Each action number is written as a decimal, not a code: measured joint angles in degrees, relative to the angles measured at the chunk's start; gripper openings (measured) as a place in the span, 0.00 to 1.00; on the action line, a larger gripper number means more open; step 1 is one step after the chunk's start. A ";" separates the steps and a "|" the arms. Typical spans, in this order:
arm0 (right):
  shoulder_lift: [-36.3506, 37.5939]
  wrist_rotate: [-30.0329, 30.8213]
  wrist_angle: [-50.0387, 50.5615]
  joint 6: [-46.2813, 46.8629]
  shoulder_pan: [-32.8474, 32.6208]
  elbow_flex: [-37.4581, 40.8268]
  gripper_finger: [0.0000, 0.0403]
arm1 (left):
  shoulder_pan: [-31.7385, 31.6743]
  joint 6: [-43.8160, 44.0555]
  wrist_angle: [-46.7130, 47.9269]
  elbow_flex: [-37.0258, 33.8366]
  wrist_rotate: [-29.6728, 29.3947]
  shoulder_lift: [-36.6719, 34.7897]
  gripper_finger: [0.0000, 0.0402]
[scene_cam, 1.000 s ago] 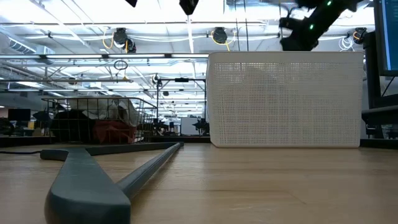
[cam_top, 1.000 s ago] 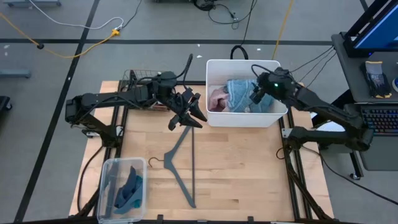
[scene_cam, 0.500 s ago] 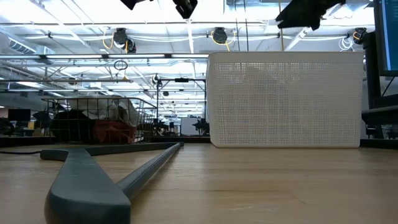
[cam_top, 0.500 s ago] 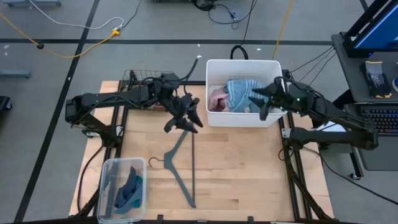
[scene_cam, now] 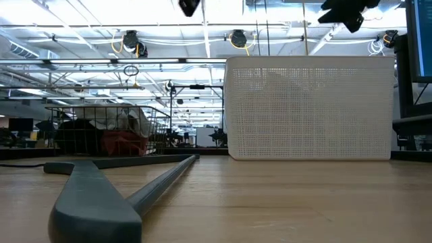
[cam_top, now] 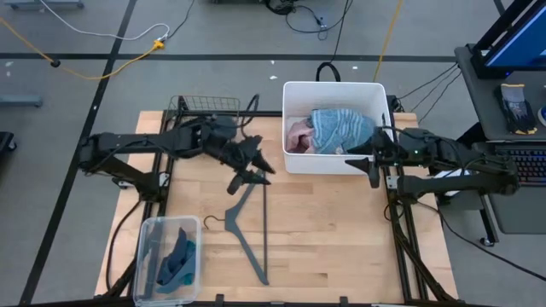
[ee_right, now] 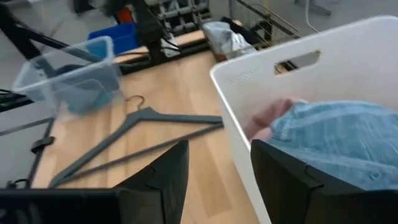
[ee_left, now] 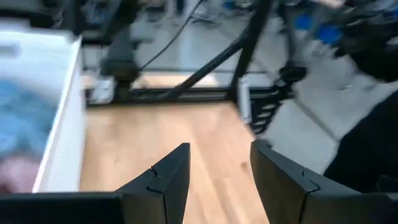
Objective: Pick & Place Cloths
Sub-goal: Return to Home Position
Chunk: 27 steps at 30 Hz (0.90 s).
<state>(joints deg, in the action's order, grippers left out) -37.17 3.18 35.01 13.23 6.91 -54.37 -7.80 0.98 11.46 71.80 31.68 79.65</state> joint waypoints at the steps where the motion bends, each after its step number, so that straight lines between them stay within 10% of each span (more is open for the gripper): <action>1: 0.25 0.02 -0.32 -0.15 -0.48 0.00 0.41 | 0.72 0.30 0.56 -1.14 -2.47 -1.29 0.42; 27: 3.32 12.79 -0.48 3.21 -13.09 1.97 0.41 | 13.73 5.43 -8.59 -38.61 -39.01 -43.65 0.42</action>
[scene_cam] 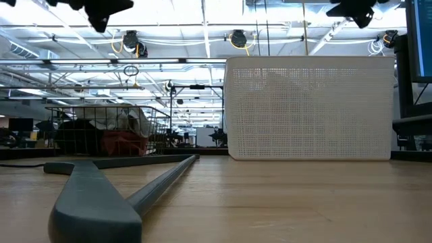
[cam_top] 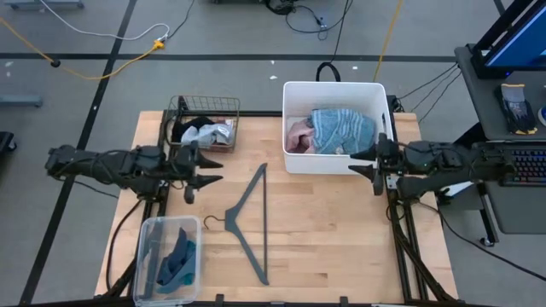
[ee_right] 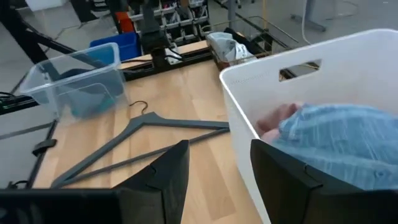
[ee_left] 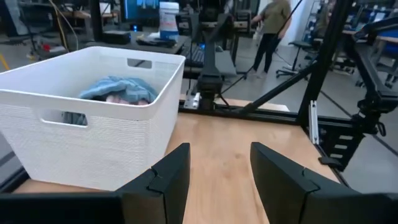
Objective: Pick & Place Cloths
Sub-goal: Return to Home Position
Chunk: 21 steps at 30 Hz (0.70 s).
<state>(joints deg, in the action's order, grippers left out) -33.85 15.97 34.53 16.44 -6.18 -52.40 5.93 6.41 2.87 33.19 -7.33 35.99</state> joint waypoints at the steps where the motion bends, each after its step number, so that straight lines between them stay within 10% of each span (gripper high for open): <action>1: 0.50 0.75 -0.20 0.69 -0.83 0.86 0.41 | 0.48 0.12 -0.29 -0.85 -0.19 -1.08 0.42; 21: 14.04 -12.25 -17.35 1.23 -11.64 21.00 0.40 | 1.92 -4.41 0.21 -10.66 -2.27 -15.66 0.42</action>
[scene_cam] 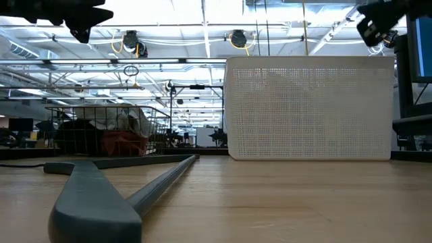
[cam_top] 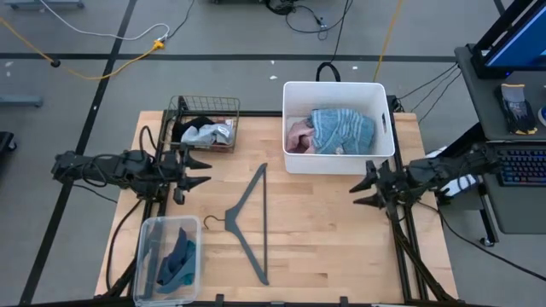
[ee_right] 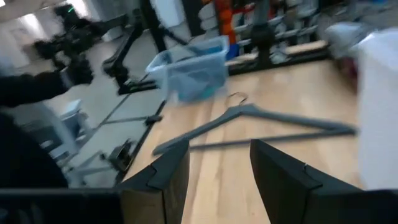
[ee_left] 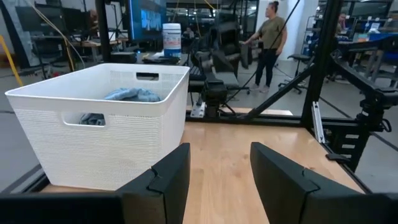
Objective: Pick & Place Cloths
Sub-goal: Return to Home Position
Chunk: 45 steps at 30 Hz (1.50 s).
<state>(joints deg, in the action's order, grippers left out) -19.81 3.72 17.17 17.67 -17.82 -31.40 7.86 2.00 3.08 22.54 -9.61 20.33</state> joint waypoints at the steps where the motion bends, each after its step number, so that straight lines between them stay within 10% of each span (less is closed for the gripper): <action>1: 0.50 -1.13 -1.06 0.07 0.01 1.67 0.40 | 0.00 -0.16 0.07 -0.20 0.00 -0.45 0.42; 14: 9.94 -9.38 -5.94 4.20 0.02 12.00 0.40 | 0.00 -0.26 0.75 -2.30 0.00 -2.16 0.42; 35: 16.19 6.83 -7.15 4.33 0.07 24.13 0.40 | 0.00 -1.38 0.94 -4.37 -2.63 -2.14 0.42; 45: 16.17 9.89 -6.62 4.03 0.09 24.38 0.40 | -0.02 -1.21 -13.20 -14.96 -2.44 -3.07 0.42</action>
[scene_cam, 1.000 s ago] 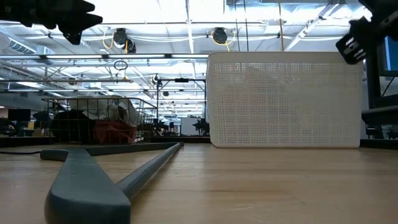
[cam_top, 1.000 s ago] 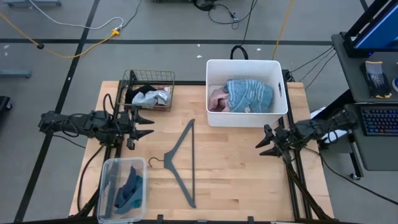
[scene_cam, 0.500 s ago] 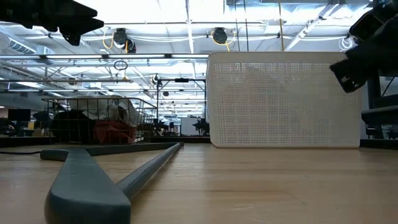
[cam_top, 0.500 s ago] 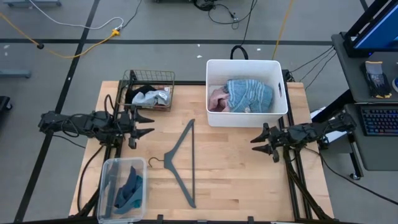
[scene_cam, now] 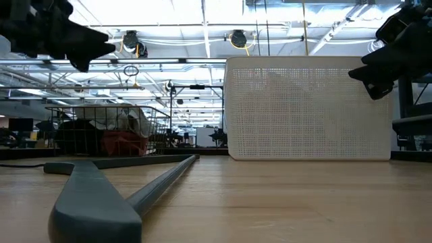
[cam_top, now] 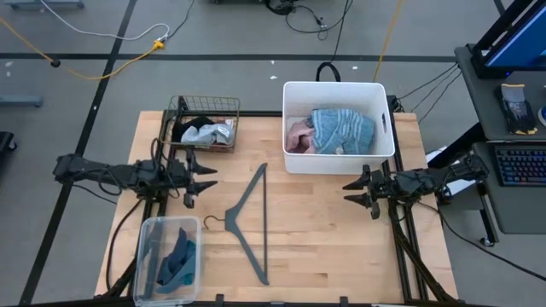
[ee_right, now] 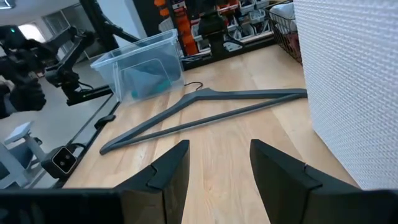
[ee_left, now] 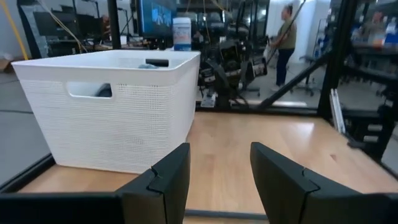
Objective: Pick & Place Cloths
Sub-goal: Return to Home Position
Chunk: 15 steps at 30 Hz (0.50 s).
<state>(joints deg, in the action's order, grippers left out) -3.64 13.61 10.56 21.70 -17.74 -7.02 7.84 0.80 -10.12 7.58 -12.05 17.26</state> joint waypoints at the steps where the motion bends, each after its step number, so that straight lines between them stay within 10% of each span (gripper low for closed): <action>1: 0.00 0.00 0.06 0.08 0.00 0.02 0.40 | 0.02 0.44 -2.02 -1.20 0.02 -0.14 0.42; 15: -0.02 -0.11 0.43 -13.68 0.00 0.13 0.40 | -0.04 1.00 -8.76 -6.89 0.50 -0.18 0.42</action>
<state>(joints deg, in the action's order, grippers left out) -3.66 13.50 10.98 8.02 -17.74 -6.90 7.79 1.79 -18.88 0.69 -11.55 17.09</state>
